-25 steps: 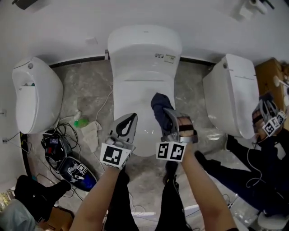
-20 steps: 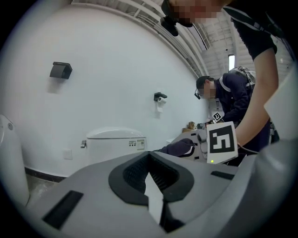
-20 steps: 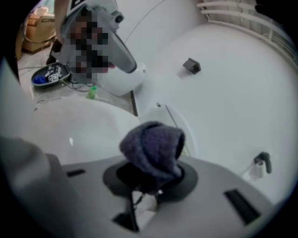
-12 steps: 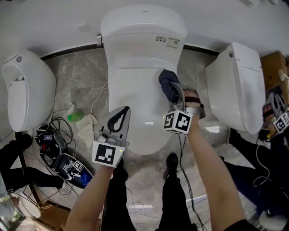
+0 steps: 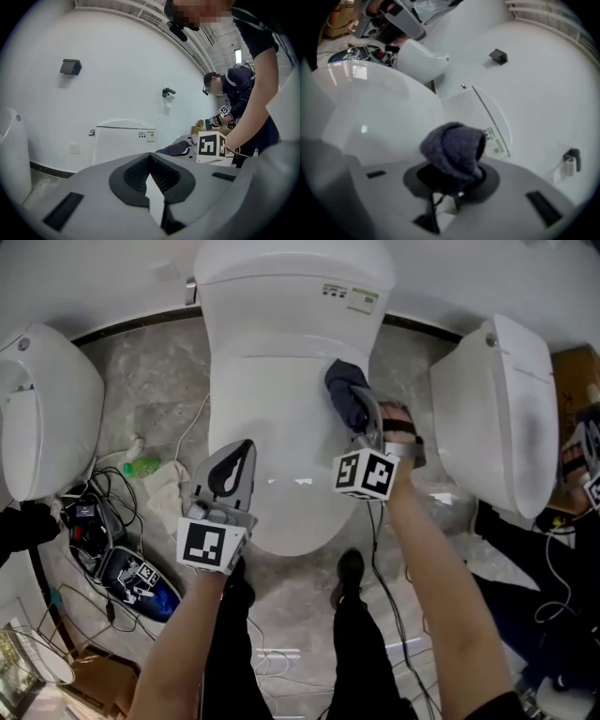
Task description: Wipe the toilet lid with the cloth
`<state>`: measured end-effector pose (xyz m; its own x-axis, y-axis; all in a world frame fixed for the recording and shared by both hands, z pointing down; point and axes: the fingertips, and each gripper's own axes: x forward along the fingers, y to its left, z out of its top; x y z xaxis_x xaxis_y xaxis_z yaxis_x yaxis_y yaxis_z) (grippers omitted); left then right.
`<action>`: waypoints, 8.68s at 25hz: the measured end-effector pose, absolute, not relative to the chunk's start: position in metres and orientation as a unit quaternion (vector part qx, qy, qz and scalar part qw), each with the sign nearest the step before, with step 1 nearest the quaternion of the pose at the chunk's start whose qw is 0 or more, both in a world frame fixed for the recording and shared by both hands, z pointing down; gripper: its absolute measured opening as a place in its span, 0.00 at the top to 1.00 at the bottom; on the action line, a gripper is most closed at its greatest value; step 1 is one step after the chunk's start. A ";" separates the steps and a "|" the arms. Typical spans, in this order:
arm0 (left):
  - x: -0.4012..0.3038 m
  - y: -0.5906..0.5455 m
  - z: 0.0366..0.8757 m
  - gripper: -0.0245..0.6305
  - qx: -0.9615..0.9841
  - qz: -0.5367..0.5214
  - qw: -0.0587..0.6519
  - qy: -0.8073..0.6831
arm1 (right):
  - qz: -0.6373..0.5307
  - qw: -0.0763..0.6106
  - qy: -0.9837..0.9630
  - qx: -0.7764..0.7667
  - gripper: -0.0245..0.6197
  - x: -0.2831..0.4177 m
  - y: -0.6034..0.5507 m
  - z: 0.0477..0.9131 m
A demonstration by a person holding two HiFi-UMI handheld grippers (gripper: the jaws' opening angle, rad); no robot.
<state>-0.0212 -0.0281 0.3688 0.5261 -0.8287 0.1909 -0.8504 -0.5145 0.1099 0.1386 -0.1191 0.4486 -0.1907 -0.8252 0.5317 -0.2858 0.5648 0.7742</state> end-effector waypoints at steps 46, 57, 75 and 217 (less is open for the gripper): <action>0.000 -0.023 0.379 0.95 0.882 0.083 0.111 -0.450 | -0.181 0.552 -0.751 0.314 0.81 0.147 0.043 0.501; 0.001 -0.010 0.375 0.95 0.884 0.087 0.104 -0.447 | -0.154 0.555 -0.763 0.293 0.81 0.144 0.124 0.511; -0.016 -0.016 0.378 0.95 0.881 0.091 0.108 -0.451 | -0.232 0.514 -0.749 0.348 0.81 0.115 -0.064 0.454; -0.056 -0.012 0.391 0.95 0.876 0.088 0.130 -0.456 | -0.221 0.551 -0.775 0.218 0.81 0.012 0.070 0.500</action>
